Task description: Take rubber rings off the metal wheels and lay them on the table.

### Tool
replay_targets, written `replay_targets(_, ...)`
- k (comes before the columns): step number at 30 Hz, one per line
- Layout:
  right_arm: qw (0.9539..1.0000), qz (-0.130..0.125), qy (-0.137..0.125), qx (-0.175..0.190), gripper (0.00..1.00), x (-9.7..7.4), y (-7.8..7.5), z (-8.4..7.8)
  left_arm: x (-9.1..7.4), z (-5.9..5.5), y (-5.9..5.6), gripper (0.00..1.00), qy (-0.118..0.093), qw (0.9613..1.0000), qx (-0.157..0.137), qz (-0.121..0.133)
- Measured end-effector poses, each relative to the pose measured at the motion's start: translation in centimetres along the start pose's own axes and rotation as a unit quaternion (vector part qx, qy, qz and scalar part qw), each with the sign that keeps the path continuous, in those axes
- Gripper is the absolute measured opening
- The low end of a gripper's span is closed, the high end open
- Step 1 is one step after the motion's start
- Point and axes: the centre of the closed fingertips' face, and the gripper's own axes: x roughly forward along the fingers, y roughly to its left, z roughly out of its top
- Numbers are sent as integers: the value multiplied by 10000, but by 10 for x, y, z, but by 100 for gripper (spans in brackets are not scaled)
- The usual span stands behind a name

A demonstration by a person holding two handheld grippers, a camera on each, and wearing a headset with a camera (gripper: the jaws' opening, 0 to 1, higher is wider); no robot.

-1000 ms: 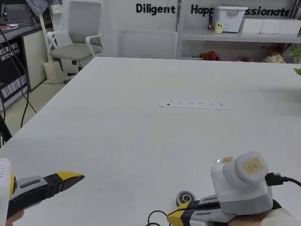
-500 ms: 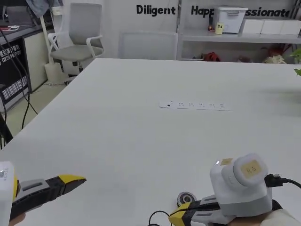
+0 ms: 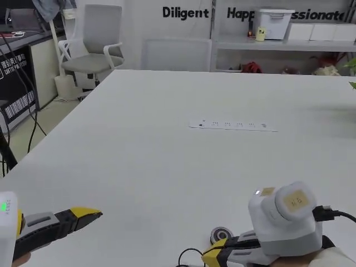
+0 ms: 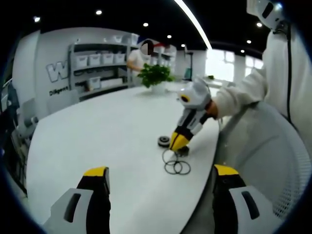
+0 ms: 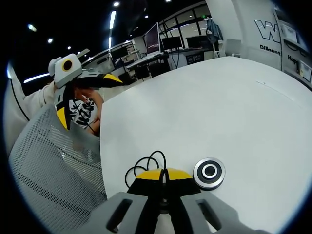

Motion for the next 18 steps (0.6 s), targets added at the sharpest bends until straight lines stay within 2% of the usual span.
replay_targets(12,9999,-101,38,-133,2,1,-4,-1,0,-1,1,88,19,10000,-7,6)
replay_targets(18,9998,-61,101,-172,2,3,-2,-4,0,-1,1,88,19,10000,-16,4)
